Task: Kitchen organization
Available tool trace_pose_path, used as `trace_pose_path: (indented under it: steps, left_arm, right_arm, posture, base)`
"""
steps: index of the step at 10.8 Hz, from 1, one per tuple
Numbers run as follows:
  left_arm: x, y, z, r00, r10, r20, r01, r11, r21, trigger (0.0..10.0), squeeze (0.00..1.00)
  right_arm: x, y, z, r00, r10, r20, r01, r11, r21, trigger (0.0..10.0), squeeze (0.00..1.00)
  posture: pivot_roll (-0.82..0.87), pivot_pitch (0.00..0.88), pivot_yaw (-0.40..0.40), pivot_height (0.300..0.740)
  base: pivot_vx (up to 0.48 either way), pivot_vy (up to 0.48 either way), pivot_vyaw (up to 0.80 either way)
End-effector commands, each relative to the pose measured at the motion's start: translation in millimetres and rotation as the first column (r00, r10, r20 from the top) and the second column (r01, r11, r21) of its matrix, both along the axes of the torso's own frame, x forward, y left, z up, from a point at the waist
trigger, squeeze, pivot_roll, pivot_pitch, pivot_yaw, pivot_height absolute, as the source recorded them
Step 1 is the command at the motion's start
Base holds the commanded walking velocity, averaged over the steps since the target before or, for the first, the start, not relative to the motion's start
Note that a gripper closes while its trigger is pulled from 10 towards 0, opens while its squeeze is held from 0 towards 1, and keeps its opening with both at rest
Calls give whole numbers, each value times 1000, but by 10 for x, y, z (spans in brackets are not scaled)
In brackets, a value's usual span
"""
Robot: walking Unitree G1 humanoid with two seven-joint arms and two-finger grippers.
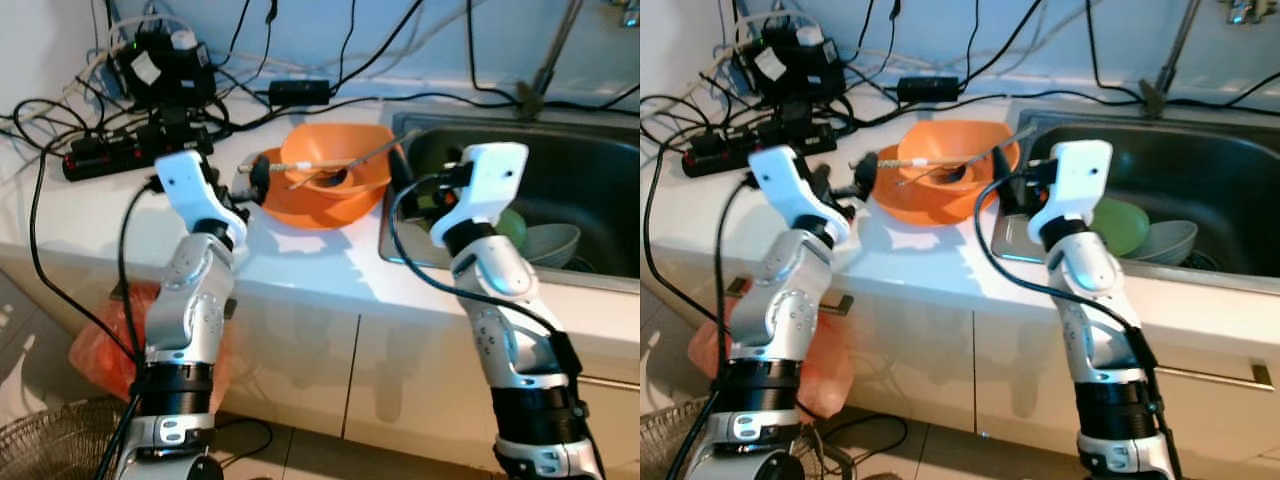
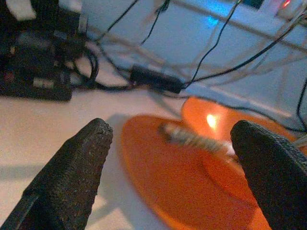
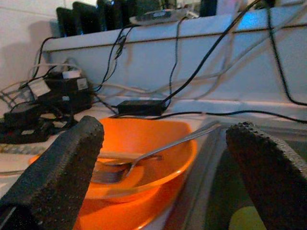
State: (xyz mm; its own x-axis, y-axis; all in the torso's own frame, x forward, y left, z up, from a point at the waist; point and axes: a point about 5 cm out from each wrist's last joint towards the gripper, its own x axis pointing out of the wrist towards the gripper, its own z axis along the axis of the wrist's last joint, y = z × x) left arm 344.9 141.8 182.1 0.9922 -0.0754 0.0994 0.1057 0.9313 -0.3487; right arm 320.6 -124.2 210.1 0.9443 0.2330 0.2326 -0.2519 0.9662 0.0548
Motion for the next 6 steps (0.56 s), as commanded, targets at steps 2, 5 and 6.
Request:
trace_pose_path:
  steps: [2,5,6]
  left_arm:
    - [41,-16,-3,1000,-10,5,11,999,-44,10000,0]
    - [127,-76,24,999,-42,30,45,993,-108,10000,0]
    - [141,-107,73,997,-60,54,66,991,-117,10000,0]
  right_arm:
    - [-15,48,-65,1000,18,-11,-18,1000,-26,10000,0]
    - [-24,71,-62,1000,28,-7,-28,999,-25,10000,0]
    - [-33,70,-69,999,39,-12,-39,999,-32,10000,0]
  posture:
    - [22,8,50,740]
    - [15,10,46,740]
    - [14,11,46,740]
  base:
    - [0,0,0]
    - [0,0,0]
    - [0,0,0]
